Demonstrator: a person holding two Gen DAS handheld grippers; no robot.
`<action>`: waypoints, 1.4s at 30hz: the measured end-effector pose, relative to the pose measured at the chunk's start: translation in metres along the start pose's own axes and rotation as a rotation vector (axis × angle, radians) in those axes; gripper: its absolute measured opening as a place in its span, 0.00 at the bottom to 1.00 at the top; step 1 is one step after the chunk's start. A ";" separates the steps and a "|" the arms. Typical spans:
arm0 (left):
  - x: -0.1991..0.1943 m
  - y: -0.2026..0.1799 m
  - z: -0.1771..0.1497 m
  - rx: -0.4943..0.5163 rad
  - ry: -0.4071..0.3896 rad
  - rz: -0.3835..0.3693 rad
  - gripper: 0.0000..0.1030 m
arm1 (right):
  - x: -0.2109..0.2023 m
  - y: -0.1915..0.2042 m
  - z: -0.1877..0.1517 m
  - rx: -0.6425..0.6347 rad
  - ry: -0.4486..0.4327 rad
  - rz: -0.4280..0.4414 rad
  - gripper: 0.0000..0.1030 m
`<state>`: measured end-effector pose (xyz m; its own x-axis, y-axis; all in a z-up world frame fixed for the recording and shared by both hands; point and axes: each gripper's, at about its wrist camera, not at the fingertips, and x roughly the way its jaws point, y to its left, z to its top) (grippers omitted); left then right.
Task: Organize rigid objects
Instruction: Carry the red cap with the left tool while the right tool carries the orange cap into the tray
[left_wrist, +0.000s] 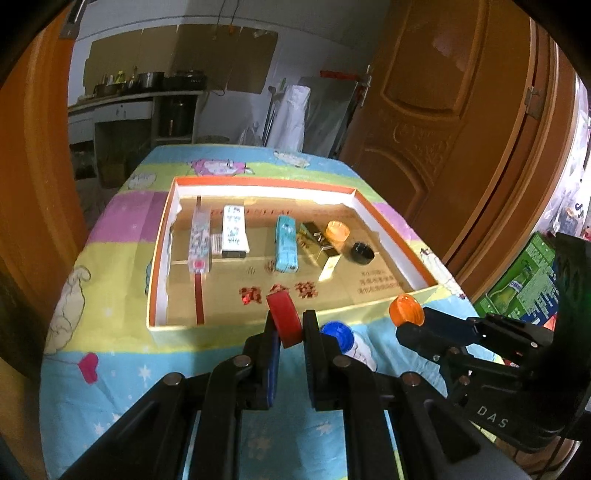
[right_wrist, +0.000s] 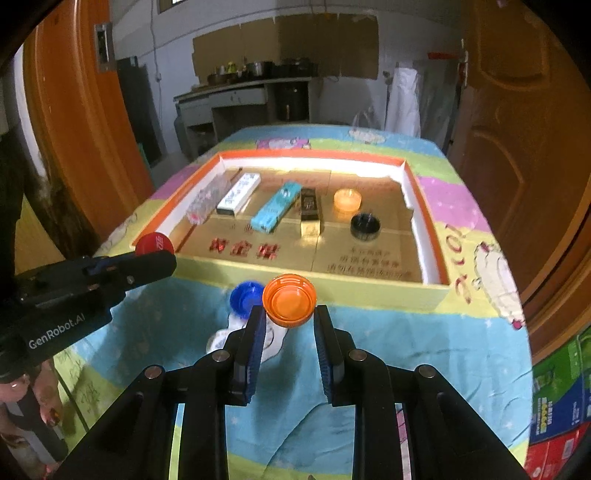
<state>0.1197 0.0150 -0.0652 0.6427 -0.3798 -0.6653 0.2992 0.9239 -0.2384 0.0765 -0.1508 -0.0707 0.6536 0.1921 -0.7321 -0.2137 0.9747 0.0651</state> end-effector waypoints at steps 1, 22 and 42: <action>-0.001 -0.001 0.002 0.002 -0.005 0.001 0.12 | -0.001 -0.001 0.002 0.000 -0.005 -0.003 0.26; 0.032 0.002 0.040 0.003 -0.001 0.022 0.12 | 0.016 -0.028 0.042 0.018 -0.040 -0.010 0.26; 0.088 0.016 0.036 -0.003 0.140 0.062 0.12 | 0.074 -0.038 0.047 0.035 0.055 -0.013 0.26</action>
<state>0.2064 -0.0049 -0.1020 0.5553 -0.3119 -0.7710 0.2598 0.9457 -0.1955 0.1676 -0.1684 -0.0953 0.6147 0.1739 -0.7694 -0.1798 0.9806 0.0781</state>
